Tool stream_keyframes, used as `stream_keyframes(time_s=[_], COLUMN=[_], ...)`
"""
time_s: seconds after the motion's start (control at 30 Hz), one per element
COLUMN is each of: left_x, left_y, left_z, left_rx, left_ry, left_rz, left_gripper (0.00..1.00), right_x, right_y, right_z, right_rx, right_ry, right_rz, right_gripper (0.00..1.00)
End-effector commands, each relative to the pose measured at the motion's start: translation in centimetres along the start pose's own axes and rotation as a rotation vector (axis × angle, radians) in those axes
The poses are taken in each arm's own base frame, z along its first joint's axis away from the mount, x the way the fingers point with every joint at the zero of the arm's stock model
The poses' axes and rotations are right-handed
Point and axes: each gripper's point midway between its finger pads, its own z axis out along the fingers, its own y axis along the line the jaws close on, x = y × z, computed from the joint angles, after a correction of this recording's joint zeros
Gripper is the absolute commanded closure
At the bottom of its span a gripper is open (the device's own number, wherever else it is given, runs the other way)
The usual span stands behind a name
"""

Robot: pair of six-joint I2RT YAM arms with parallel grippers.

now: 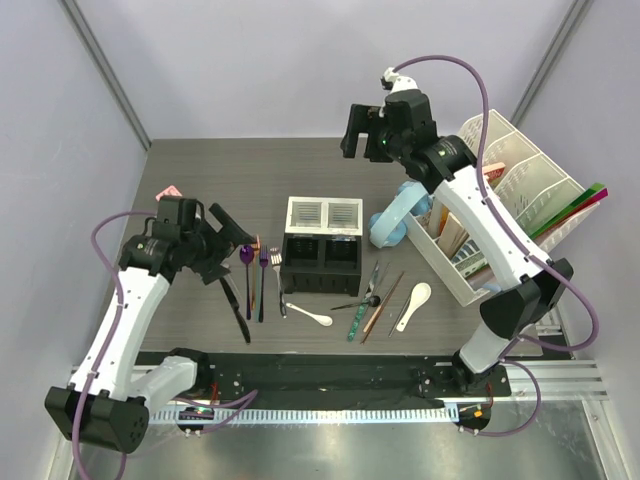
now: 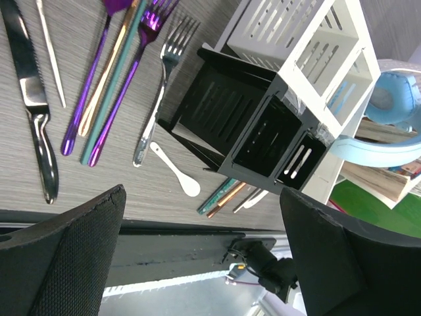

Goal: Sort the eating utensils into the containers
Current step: Pick up the spoon from the center of the board.

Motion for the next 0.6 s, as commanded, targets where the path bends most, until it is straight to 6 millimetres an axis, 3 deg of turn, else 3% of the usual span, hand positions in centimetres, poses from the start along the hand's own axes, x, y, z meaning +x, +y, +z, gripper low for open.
stream_keyframes(time_s=[0.0, 0.3, 0.53, 0.57], left_x=[-1.7, -2.0, -2.9, -2.9], left_y=[-0.8, 0.8, 1.1, 1.5], left_z=[-0.8, -1.7, -0.7, -0.5], left_rx=[-0.009, -0.090, -0.131, -0.153], left_ry=[-0.063, -0.096, -0.112, -0.105], left_rz=[0.047, 0.040, 0.047, 0.051], left_gripper=[0.01, 0.01, 0.01, 0.01], right_x=[-2.0, -0.5, 0.3, 1.6], right_y=[0.3, -2.4, -1.1, -1.1], right_z=[-0.1, 1.3, 2.3, 2.6], right_rx=[-0.013, 0.046, -0.018, -0.024], right_ry=[-0.050, -0.004, 0.041, 0.077], right_rz=[0.000, 0.017, 0.067, 0.073], right_gripper=[0.00, 0.00, 0.00, 0.00])
